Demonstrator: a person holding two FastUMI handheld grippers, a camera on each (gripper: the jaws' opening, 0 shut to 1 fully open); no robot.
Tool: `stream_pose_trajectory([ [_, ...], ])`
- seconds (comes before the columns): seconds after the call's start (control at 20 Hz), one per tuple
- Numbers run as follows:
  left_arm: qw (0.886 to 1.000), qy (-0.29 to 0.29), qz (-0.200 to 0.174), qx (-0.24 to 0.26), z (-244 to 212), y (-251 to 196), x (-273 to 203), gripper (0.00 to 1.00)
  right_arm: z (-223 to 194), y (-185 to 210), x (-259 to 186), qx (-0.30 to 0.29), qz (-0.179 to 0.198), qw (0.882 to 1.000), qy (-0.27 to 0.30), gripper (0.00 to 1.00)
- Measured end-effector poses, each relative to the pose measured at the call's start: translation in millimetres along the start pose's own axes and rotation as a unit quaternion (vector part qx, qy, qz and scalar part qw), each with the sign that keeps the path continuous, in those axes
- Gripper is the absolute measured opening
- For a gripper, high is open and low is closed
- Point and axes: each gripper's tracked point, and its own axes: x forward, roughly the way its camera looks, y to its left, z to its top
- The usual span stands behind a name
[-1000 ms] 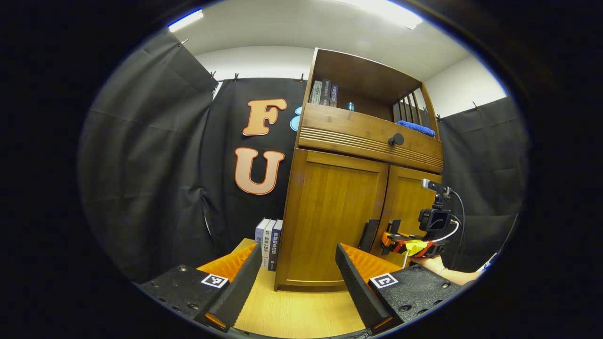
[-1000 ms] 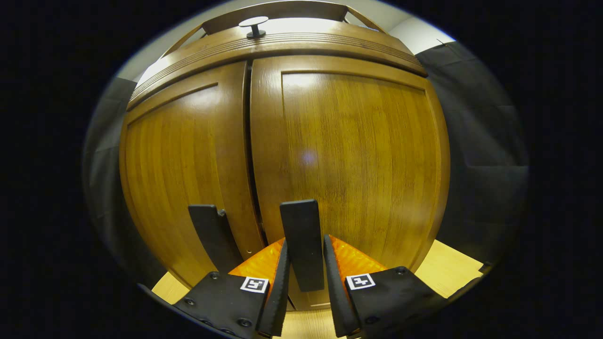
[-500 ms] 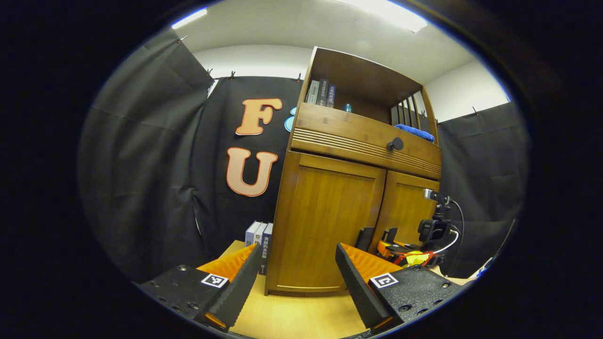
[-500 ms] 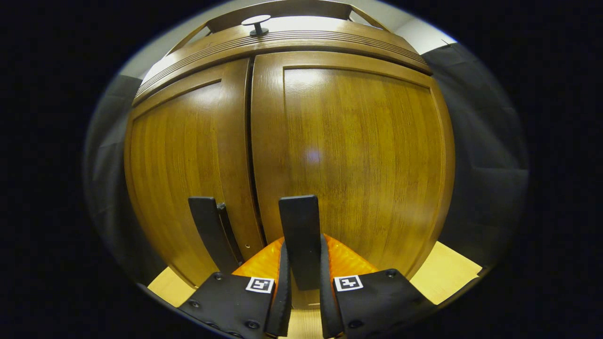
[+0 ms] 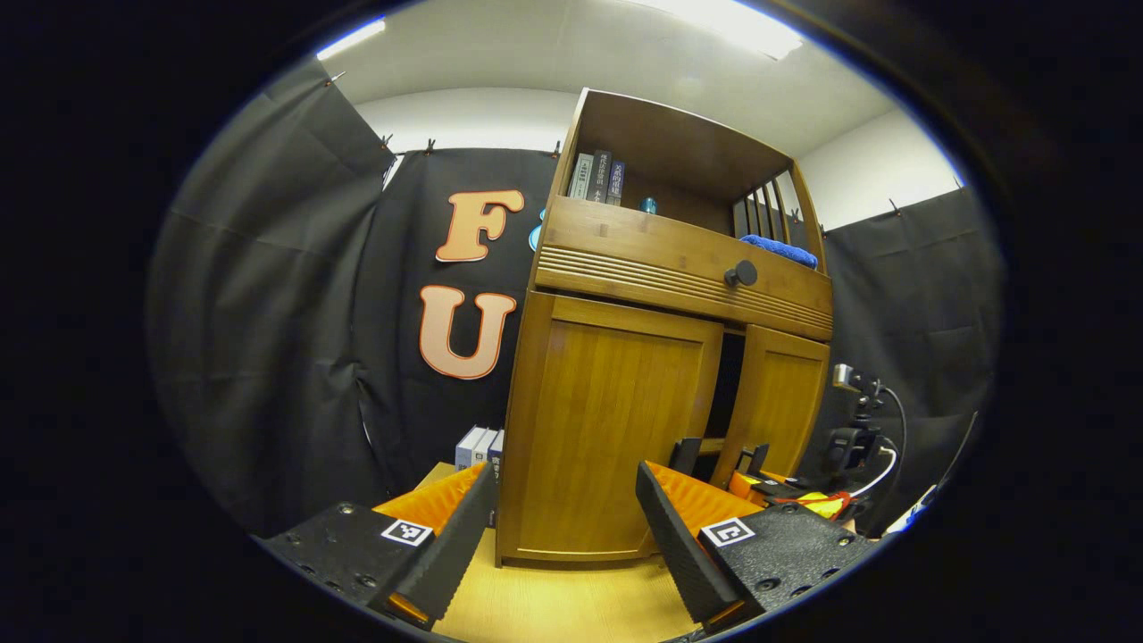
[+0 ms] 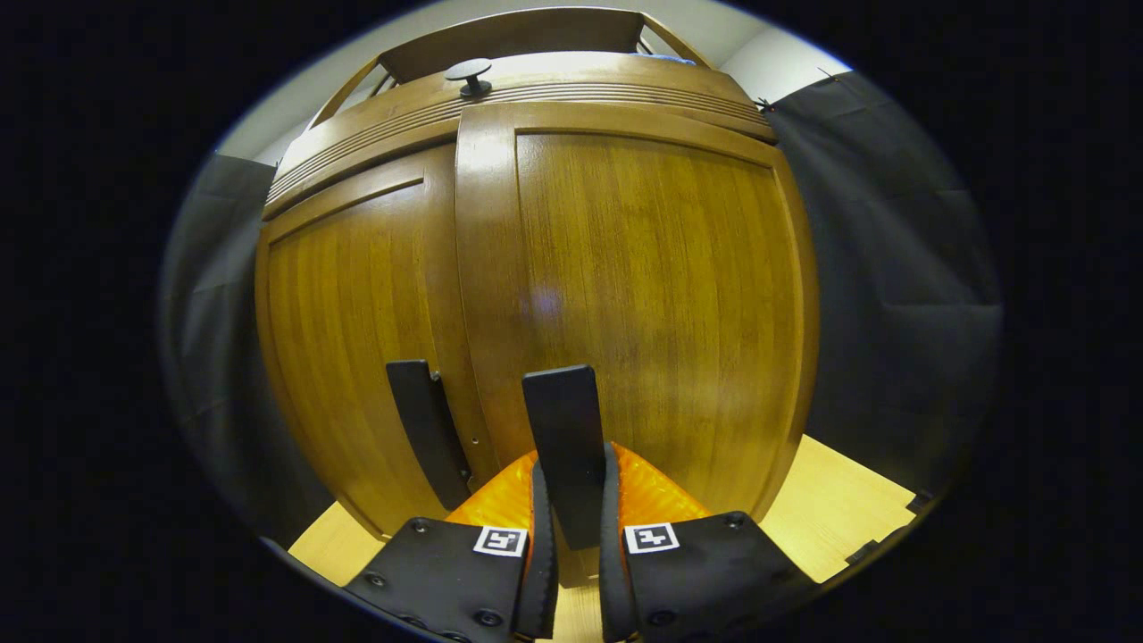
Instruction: Open the right door of the double-door shoe cabinet with the right hand, and open the left door with the left hand.
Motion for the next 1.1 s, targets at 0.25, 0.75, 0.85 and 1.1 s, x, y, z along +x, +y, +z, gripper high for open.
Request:
stream_pose_trajectory([
  [0.25,1.000,0.012,0.003,-0.004,-9,-13,10,0.91,-3,-16,-29,0.003,0.005,1.000,0.007,0.27],
  [0.75,1.000,0.009,0.012,-0.005,-12,-52,20,0.91,0,-57,-88,0.014,0.009,1.000,0.019,0.23],
  [0.85,1.000,0.010,0.014,-0.003,-14,-60,20,0.91,0,-66,-96,0.010,0.012,1.000,0.019,0.26],
  [1.1,1.000,0.011,0.011,0.000,-19,-87,24,0.91,1,-88,-115,-0.004,0.017,1.000,0.026,0.22],
])
